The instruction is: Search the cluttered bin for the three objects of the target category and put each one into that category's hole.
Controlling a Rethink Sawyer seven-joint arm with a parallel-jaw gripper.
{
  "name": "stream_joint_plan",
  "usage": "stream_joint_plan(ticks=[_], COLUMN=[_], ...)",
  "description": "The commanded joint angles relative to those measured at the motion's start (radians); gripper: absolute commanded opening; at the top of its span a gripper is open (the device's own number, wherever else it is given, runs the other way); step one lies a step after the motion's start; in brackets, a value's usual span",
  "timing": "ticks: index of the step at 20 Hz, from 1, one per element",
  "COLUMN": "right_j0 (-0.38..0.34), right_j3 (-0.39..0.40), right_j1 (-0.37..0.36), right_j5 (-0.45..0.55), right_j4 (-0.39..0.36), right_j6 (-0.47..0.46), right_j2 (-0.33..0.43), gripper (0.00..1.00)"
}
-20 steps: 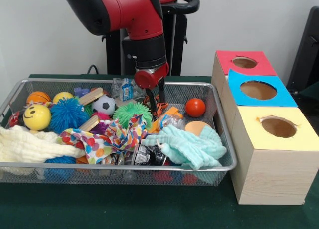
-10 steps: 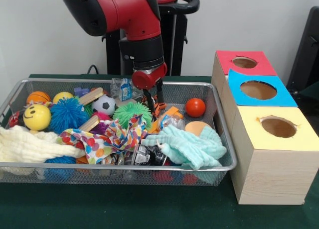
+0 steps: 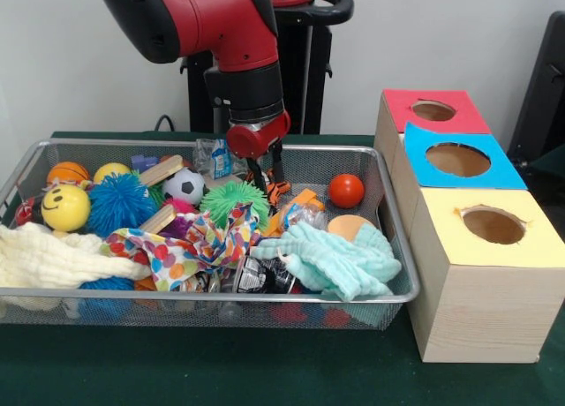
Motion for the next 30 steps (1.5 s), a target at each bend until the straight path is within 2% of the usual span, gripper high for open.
stream_joint_plan(ticks=[1, 24, 25, 30], right_j0=[-0.008, 0.019, 0.018, 0.041], right_j3=[-0.071, -0.081, -0.081, -0.085], right_j1=[0.061, 0.056, 0.056, 0.049], right_j5=[0.048, 0.048, 0.050, 0.061], right_j4=[-0.037, -0.040, -0.040, -0.047], right_j6=[-0.003, 0.017, 0.011, 0.009], right_j2=[-0.043, -0.063, -0.062, -0.078], gripper=[1.00, 1.00, 0.00, 0.00])
